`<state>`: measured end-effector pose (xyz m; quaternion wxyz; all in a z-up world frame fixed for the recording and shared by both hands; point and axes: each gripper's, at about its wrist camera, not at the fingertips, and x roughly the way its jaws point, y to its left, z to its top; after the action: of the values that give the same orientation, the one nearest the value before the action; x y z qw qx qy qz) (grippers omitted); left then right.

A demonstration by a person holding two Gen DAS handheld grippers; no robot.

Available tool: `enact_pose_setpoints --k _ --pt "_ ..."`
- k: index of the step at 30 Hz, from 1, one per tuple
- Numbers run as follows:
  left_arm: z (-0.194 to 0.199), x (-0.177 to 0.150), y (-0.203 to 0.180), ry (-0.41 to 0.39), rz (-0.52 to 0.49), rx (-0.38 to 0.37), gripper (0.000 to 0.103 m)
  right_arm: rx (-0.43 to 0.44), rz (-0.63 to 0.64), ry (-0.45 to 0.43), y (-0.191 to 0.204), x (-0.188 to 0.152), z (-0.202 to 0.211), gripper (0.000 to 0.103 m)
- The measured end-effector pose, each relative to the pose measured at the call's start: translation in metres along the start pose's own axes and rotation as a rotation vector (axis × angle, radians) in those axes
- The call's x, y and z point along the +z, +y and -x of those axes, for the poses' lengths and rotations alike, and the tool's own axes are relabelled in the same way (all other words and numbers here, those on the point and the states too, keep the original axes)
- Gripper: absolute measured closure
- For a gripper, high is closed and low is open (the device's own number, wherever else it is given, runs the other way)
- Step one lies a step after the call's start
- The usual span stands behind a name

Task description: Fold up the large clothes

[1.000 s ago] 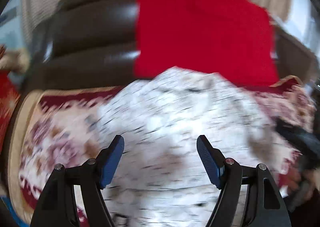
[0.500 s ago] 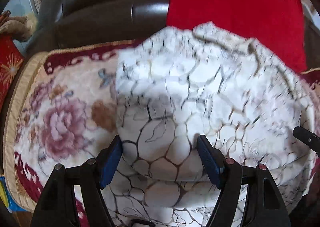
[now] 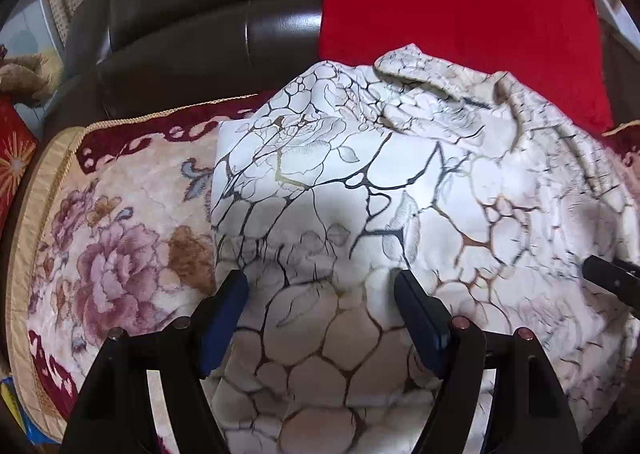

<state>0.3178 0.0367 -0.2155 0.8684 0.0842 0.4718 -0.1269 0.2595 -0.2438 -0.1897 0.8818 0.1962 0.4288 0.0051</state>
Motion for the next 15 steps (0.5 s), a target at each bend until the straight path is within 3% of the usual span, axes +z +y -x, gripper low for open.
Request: enact_pose_setpoints --k 3,7,15 --pt "0.027 -0.007 0.013 -0.035 0.012 -0.035 0.027 0.035 -0.022 -0.032 -0.007 -0.002 0.011 0.033" --pt "0.067 -0.040 0.037 -0.082 0.015 -0.044 0.027 0.070 -0.030 -0.118 -0.017 -0.006 0.038 0.032" --pt "0.110 -0.128 0.070 -0.050 0.027 0.002 0.027 0.095 -0.071 -0.193 -0.034 -0.013 0.068 0.031"
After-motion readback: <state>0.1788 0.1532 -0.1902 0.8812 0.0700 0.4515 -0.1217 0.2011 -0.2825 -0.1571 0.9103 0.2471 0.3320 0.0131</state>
